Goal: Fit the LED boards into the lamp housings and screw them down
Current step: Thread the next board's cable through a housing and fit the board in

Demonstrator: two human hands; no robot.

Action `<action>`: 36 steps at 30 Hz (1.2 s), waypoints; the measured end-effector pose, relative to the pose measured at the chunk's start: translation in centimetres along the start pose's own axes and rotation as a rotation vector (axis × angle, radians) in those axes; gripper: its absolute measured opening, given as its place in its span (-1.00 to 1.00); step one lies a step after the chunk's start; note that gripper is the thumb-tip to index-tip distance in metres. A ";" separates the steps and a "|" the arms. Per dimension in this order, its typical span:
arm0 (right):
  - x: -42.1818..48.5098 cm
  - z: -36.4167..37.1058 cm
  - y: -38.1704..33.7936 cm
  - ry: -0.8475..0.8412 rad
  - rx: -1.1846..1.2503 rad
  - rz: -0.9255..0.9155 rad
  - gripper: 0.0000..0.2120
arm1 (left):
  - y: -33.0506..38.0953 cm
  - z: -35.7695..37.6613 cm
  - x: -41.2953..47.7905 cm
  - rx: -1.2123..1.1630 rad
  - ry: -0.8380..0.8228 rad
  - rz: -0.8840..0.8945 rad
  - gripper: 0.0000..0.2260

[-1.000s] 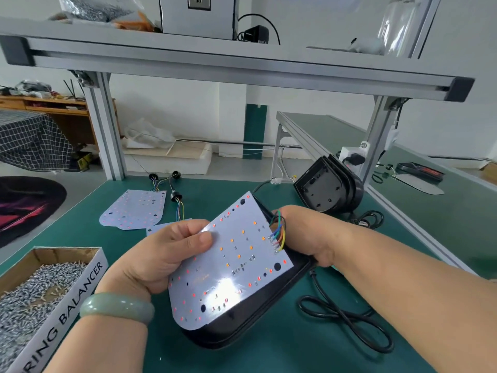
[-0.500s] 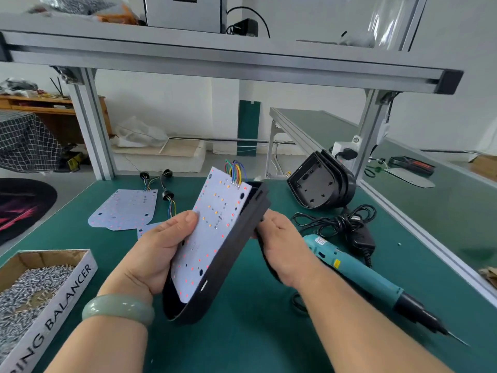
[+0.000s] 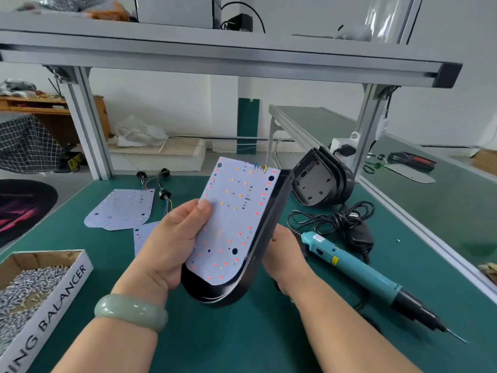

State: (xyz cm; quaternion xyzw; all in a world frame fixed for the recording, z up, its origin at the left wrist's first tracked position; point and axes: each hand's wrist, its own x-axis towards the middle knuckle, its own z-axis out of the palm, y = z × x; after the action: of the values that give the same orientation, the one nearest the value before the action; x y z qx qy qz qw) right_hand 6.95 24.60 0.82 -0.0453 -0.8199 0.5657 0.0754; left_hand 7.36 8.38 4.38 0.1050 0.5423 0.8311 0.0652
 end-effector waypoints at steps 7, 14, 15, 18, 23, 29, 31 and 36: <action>-0.1 -0.4 -0.5 -0.080 0.427 -0.135 -0.68 | -0.4 -0.6 0.2 -0.004 0.014 -0.129 -0.77; 0.0 -3.5 -2.6 -0.229 0.879 -0.009 -0.36 | -0.1 -1.1 0.0 0.047 -0.007 -0.162 -0.81; 0.3 -4.4 -3.2 -0.234 0.822 -0.005 -0.33 | 0.1 -1.2 0.0 0.076 -0.012 -0.136 -0.87; 1.4 -6.8 -5.3 -0.365 0.395 -0.042 -0.61 | 0.3 -1.4 -0.2 0.158 -0.029 -0.074 -0.86; 2.0 -7.4 -9.2 -0.368 -0.517 -0.125 -0.75 | 0.4 -1.2 -0.1 0.154 0.008 0.023 -0.55; 1.6 -6.4 -11.2 -0.401 -0.760 -0.106 -0.74 | 0.8 -1.4 -0.6 0.200 -0.064 0.066 -0.55; 1.4 -6.5 -11.8 -0.426 -0.710 -0.096 -0.79 | 0.9 -1.2 -0.7 0.195 -0.095 0.083 -0.65; 0.6 -5.3 -11.0 -0.343 -0.687 -0.165 -0.62 | 1.3 -1.4 -0.8 0.188 -0.109 0.126 -0.42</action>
State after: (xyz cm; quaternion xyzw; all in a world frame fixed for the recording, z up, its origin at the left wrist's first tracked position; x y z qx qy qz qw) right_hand 7.41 25.71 12.97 0.0934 -0.9631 0.2496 -0.0368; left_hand 7.78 6.44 4.97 0.1893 0.6058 0.7721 0.0322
